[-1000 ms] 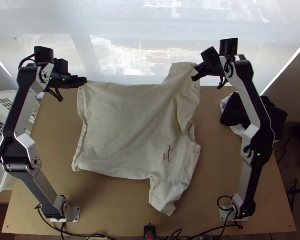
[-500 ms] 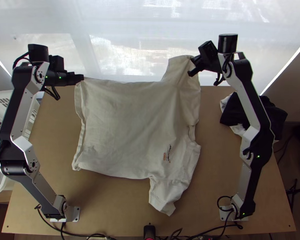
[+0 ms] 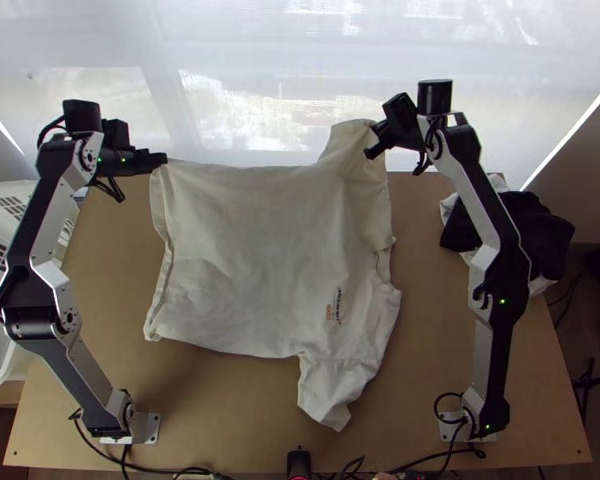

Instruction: Fold the t-shirt

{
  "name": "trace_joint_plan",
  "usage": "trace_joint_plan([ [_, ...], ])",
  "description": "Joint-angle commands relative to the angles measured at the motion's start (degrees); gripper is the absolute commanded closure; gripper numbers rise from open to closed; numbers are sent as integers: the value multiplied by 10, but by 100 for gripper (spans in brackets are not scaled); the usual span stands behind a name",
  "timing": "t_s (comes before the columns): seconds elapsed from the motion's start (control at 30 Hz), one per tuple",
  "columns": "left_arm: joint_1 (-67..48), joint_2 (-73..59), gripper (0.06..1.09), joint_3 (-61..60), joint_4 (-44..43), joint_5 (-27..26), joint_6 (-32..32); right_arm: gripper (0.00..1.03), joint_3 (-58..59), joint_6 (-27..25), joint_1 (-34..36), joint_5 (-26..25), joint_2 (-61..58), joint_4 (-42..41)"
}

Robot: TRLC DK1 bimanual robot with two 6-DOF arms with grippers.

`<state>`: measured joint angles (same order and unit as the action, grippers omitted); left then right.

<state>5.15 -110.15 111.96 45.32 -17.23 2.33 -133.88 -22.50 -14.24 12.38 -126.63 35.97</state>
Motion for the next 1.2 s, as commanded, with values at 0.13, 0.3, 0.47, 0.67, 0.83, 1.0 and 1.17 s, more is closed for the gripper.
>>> trace_joint_plan([
  [0.13, -2, -57, 105, -22, -94, -1, -4, 100, -8, 1, -4, -16, -44, -30],
  [0.3, -11, -76, 105, -58, -161, -1, -1, 100, -8, 1, -5, -21, -56, -40],
  [0.47, -11, -102, 105, -78, -214, -1, 0, 100, -7, 1, -3, -31, -68, -63],
  [0.67, -8, -130, 105, -79, -262, 0, -2, 100, -1, 1, -1, -35, -74, -70],
  [0.83, -10, -147, 105, -83, -292, -1, 1, 100, 13, 6, -1, -35, -71, -69],
  [1.0, -21, -154, 105, -105, -323, -1, 1, 100, 29, 13, -3, -35, -77, -69],
  [1.17, -31, -146, 105, -144, -355, -1, 2, 100, 38, 14, -6, -35, -86, -70],
])
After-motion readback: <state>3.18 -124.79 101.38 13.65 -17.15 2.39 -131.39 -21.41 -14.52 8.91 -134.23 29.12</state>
